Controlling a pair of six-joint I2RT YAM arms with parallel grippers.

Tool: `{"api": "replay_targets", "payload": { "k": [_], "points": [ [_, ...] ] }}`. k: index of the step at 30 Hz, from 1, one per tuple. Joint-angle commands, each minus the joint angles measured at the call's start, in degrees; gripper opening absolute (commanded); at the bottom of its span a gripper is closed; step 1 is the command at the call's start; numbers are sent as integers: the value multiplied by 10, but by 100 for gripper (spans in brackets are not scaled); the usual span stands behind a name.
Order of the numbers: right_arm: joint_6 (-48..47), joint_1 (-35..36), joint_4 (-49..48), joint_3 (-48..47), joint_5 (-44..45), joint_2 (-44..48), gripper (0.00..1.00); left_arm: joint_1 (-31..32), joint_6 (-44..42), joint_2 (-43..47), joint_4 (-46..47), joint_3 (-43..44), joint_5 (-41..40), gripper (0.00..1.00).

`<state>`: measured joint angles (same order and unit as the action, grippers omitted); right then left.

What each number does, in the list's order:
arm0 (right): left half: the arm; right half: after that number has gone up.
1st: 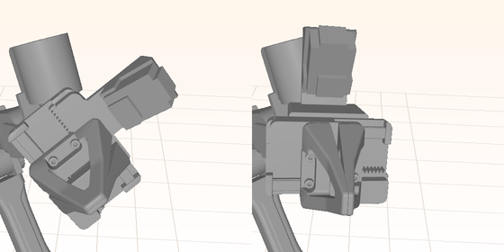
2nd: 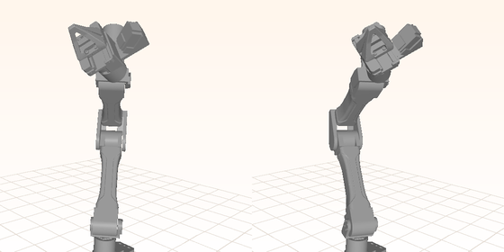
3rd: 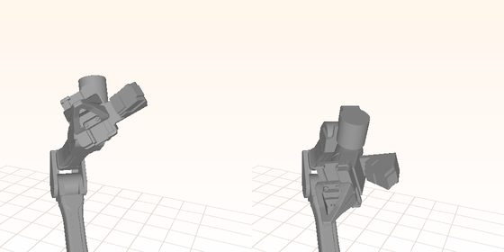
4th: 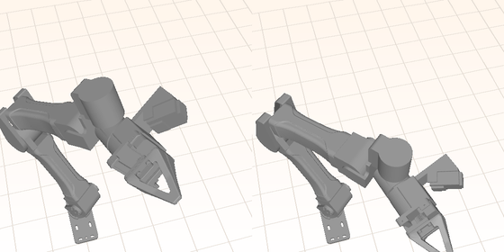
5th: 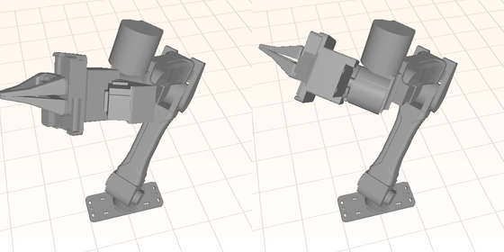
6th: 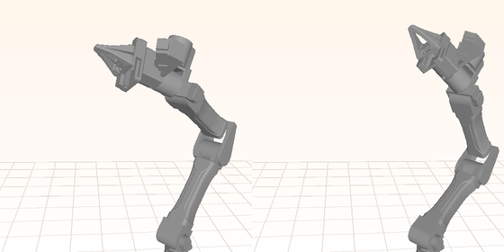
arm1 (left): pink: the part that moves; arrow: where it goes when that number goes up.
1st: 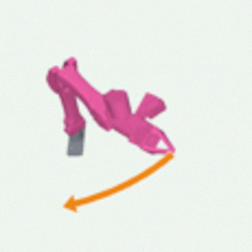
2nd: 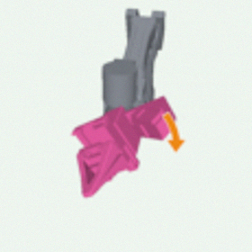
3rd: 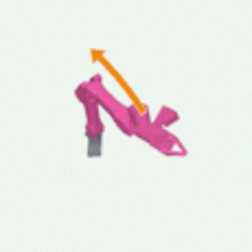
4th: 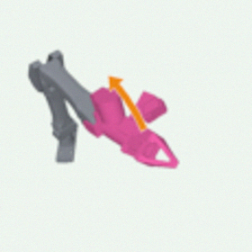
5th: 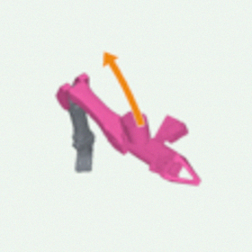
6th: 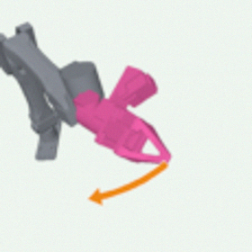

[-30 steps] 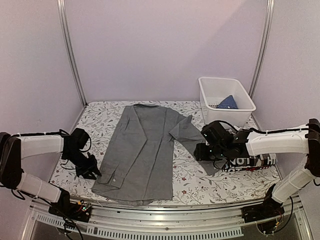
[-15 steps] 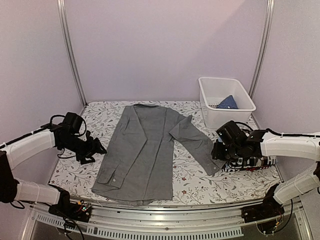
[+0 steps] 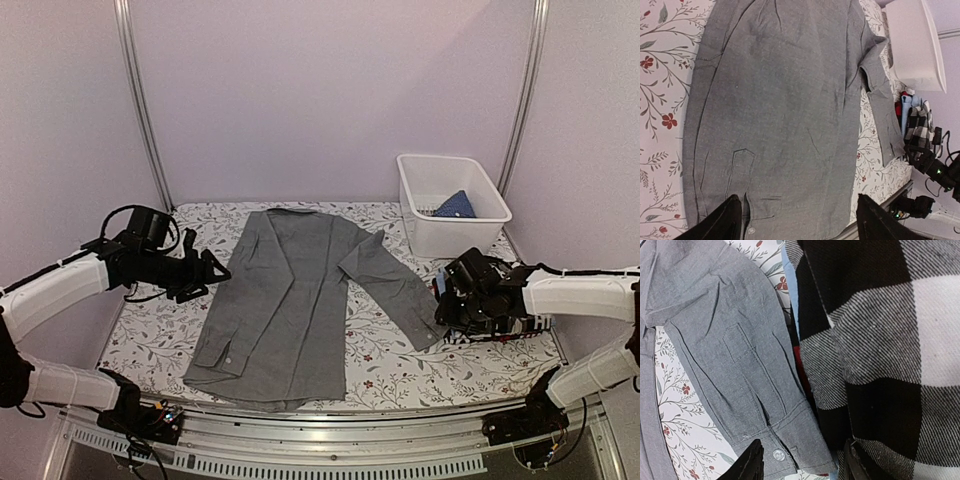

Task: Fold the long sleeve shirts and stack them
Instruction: Pick up the sleeve from the center of the board, then pass from the right arm to the left

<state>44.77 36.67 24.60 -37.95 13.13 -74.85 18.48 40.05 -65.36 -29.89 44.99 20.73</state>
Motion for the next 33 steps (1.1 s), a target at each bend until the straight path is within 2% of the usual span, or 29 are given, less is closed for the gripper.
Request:
{"api": "replay_targets", "payload": {
  "k": [1, 6, 11, 21, 26, 33],
  "points": [
    [2, -5, -29, 9, -15, -22, 48, 23, -10, -21, 43, 20, 0, 79],
    [5, -5, -40, -3, -26, -54, 33, 40, -11, -34, 60, 26, 2, 79],
    [7, -5, -33, -24, -32, -58, 1, 60, -18, -39, 76, 30, 8, 79],
    [-35, 51, -39, -163, -98, -81, 0, 131, -7, -39, 171, 16, 17, 79],
    [-41, 78, -75, -241, -150, -135, 0, 164, -1, -51, 209, 21, 13, 80],
    [-37, 108, -134, -350, -225, -231, 0, 220, -39, -106, 229, 60, -2, 79]
  ]
}}
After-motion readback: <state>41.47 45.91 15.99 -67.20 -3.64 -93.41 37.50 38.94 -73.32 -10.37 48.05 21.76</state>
